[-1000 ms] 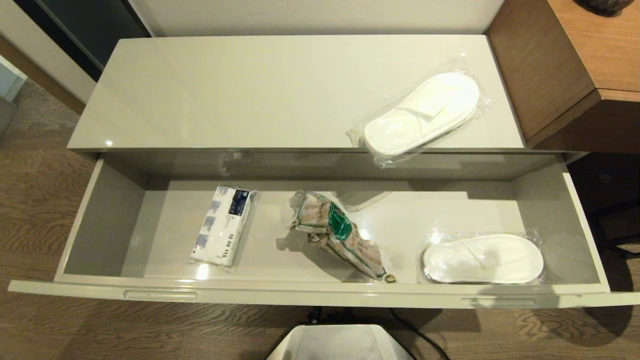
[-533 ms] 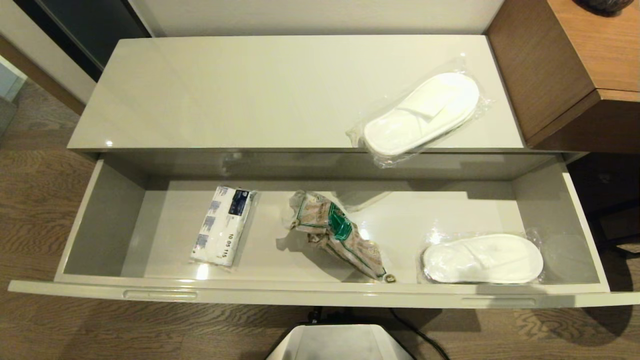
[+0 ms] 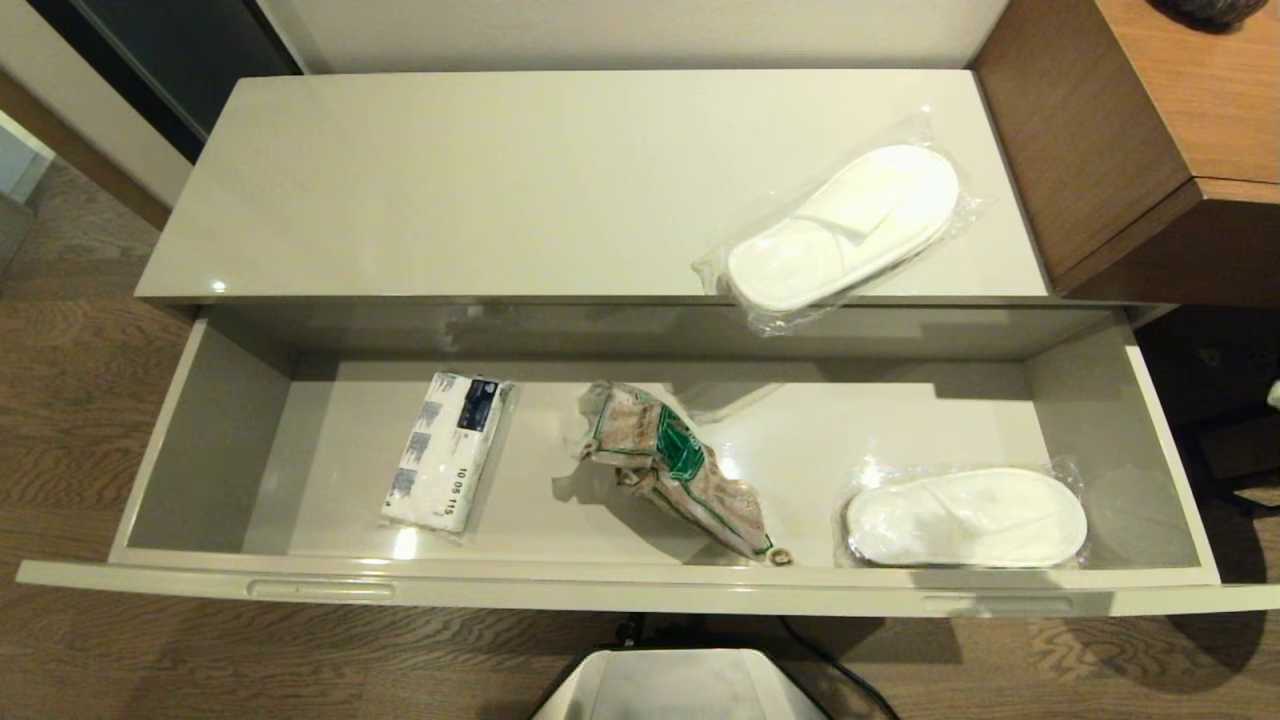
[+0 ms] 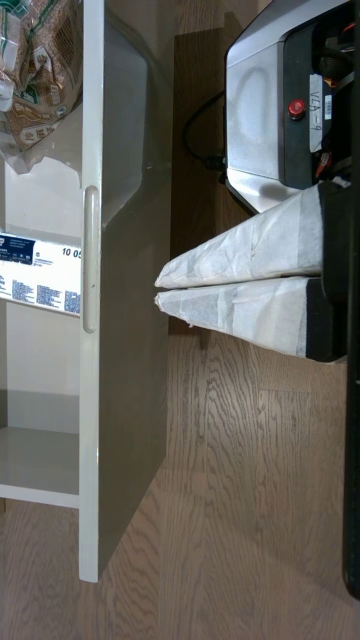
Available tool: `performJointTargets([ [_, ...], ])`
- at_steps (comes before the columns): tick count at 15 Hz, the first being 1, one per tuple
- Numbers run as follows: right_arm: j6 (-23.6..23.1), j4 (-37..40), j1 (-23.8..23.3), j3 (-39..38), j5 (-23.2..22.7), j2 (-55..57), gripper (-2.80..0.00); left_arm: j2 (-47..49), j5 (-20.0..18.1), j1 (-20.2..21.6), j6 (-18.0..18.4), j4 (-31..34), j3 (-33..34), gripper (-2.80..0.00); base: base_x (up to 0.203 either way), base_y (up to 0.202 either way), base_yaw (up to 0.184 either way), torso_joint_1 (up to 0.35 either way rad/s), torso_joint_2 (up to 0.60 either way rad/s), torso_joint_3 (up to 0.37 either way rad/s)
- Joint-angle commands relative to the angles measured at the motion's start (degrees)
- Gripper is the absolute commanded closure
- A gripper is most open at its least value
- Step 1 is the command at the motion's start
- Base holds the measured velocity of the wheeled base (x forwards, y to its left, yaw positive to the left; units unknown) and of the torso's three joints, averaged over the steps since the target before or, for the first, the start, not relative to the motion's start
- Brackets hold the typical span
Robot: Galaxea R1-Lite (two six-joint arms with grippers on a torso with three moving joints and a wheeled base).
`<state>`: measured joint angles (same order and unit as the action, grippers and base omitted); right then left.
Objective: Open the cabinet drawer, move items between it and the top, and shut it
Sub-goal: Pick up the disposable slippers on the table
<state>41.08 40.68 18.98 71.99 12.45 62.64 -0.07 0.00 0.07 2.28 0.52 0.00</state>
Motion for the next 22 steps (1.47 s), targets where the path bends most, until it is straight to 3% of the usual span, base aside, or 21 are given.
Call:
performJointTargets([
  [1,0.4,-0.1,-1.4,0.1,-0.9,3.7,0.00,0.1,0.0,0.0,0.0,0.0,0.0,0.00,0.000,0.000,0.000,0.000,0.00,0.000],
  [10,2.1,-5.6,-3.8,1.1,-5.0,12.0,0.00,0.1,0.0,0.0,0.0,0.0,0.0,0.00,0.000,0.000,0.000,0.000,0.00,0.000],
  [16,2.0,-8.5,-3.8,7.4,-6.3,18.9,0.00,0.1,0.0,0.0,0.0,0.0,0.0,0.00,0.000,0.000,0.000,0.000,0.00,0.000],
  [17,2.1,-8.5,-3.8,8.5,-6.1,21.3,-2.80,0.1,0.0,0.0,0.0,0.0,0.0,0.00,0.000,0.000,0.000,0.000,0.00,0.000],
  [20,3.1,-8.3,-3.2,13.4,-5.9,26.3,-2.80,0.1,0.0,0.0,0.0,0.0,0.0,0.00,0.000,0.000,0.000,0.000,0.00,0.000],
  [22,6.4,-8.5,1.6,13.6,-5.5,29.9,-2.80,0.1,0.0,0.1,0.0,0.0,0.0,0.00,0.000,0.000,0.000,0.000,0.00,0.000],
])
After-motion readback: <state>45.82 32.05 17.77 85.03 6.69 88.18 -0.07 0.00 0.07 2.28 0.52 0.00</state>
